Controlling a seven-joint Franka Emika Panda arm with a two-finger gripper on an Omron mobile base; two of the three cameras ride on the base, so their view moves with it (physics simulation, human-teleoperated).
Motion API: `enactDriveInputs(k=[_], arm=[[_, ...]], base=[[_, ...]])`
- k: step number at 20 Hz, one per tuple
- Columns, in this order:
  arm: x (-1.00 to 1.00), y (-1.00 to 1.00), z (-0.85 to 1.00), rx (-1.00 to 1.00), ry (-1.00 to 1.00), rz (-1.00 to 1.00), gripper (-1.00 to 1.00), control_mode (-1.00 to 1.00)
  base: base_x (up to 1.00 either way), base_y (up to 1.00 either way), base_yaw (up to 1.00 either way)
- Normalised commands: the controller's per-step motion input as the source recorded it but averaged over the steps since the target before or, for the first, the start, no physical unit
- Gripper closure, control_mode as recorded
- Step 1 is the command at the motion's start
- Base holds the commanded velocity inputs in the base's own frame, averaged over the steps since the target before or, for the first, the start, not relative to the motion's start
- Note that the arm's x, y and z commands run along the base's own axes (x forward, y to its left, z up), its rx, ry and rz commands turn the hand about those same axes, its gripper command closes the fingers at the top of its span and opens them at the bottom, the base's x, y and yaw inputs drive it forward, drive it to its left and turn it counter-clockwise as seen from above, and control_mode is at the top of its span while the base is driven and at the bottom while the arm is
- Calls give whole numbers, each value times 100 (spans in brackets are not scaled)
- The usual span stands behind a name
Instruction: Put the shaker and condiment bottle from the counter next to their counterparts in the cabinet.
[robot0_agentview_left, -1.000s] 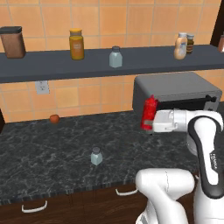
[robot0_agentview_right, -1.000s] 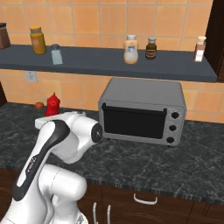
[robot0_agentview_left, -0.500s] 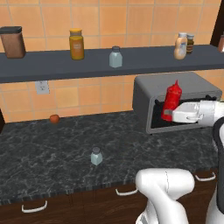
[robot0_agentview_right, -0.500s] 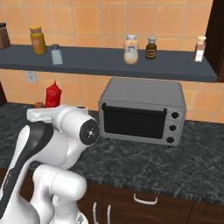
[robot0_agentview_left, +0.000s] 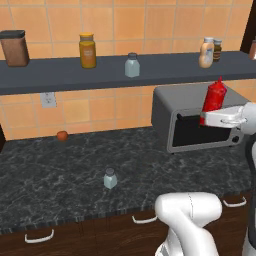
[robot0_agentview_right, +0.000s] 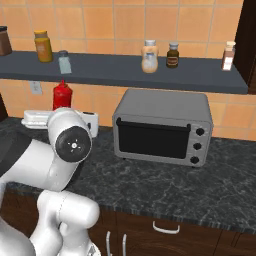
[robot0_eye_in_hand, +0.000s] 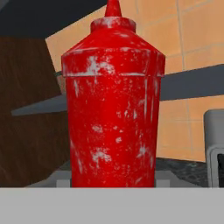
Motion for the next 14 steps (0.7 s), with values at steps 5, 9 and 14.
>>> enactDriveInputs(k=[5, 9, 14], arm=[[24, -36, 50, -3, 0, -17, 100, -100], [46, -36, 59, 0, 0, -6, 100, -100], [24, -41, 55, 0, -6, 0, 100, -100]], base=[[0, 0, 0], [0, 0, 0], [0, 0, 0]])
